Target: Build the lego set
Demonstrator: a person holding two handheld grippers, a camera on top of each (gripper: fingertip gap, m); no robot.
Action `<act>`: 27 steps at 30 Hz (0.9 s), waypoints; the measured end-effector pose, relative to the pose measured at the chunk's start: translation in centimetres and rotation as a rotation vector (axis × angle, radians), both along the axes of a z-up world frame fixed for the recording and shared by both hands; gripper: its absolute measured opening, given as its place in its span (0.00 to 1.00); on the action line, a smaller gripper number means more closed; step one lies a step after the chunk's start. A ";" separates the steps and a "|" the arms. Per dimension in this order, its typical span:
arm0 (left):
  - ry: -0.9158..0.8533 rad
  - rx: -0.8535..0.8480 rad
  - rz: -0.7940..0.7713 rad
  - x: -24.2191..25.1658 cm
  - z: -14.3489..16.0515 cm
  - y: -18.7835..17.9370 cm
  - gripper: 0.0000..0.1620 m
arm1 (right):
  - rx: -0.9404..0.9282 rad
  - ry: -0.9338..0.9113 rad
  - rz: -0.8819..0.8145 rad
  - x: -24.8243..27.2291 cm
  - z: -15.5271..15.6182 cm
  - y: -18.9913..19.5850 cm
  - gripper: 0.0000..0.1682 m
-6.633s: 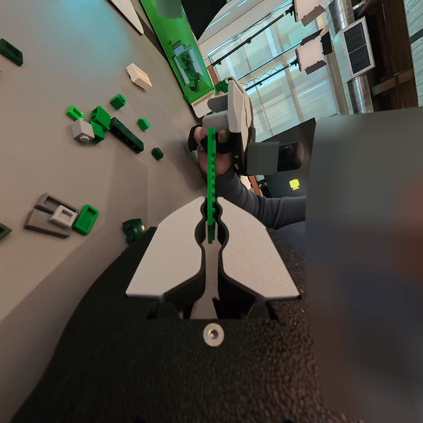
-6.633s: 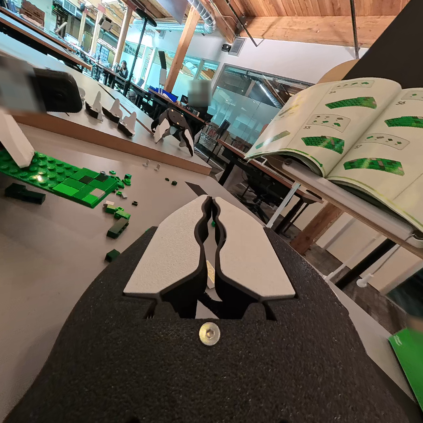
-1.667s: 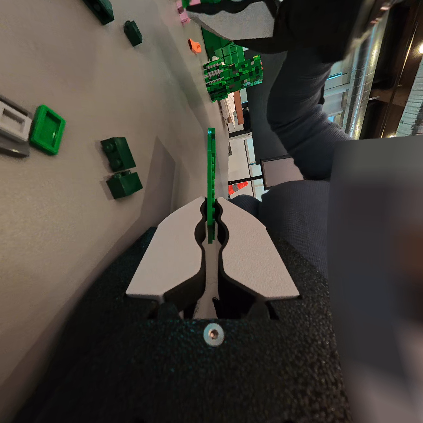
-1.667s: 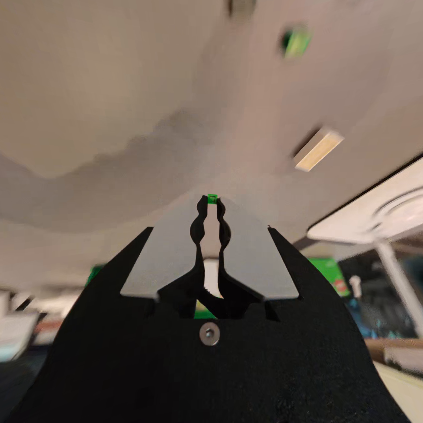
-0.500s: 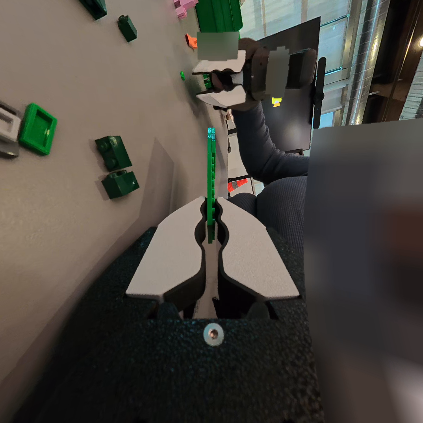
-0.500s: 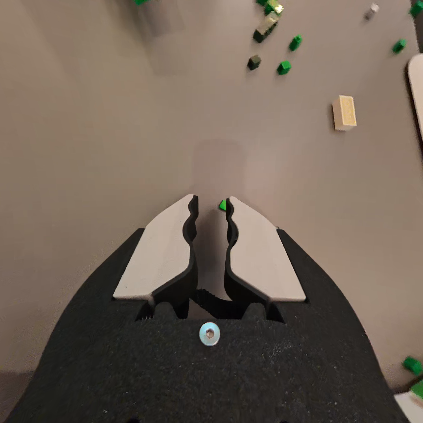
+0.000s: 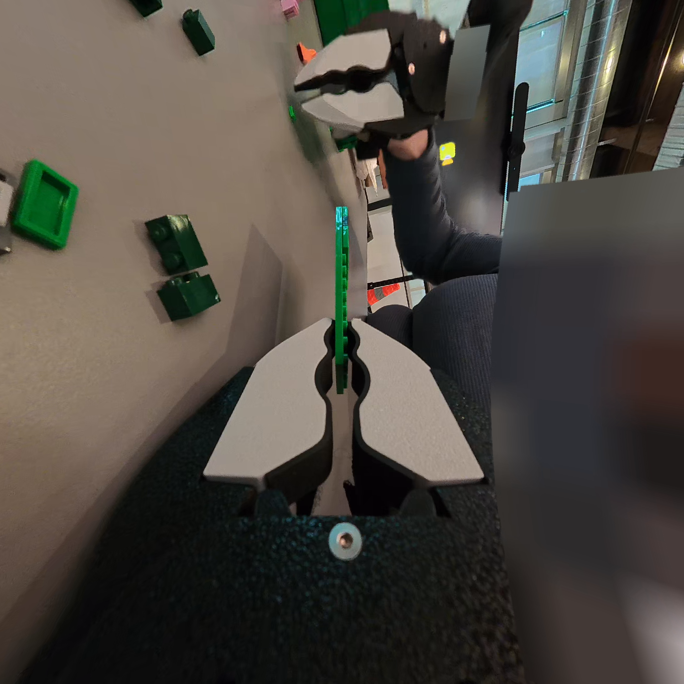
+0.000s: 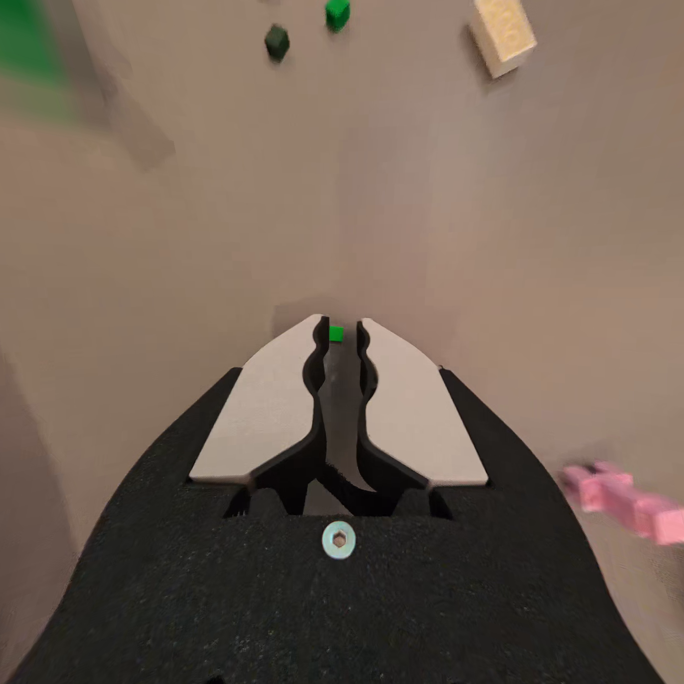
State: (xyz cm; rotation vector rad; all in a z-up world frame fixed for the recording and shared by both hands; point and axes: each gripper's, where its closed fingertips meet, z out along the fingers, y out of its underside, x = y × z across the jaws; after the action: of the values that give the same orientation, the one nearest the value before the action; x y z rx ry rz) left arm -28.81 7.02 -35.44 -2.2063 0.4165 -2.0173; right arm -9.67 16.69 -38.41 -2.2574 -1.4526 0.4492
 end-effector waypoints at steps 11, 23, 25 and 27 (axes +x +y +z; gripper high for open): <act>0.003 -0.001 0.000 0.0 0.0 0.0 0.03 | 0.143 0.040 -0.160 0.6 -0.9 -0.6 0.08; 0.008 -0.003 0.001 0.0 -0.1 0.0 0.03 | 0.175 0.054 -0.067 0.7 -0.9 -0.7 0.07; 0.007 -0.003 0.000 0.0 -0.1 0.0 0.03 | 0.178 0.050 -0.032 0.8 -0.9 -0.7 0.09; 0.007 -0.004 0.000 0.0 -0.1 0.0 0.03 | 0.165 0.057 -0.024 0.9 -0.9 -0.5 0.09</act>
State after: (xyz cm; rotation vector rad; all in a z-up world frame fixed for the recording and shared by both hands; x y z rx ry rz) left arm -28.76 7.04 -35.52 -2.2165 0.4138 -2.0121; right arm -8.75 16.15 -39.27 -2.1129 -1.3799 0.3694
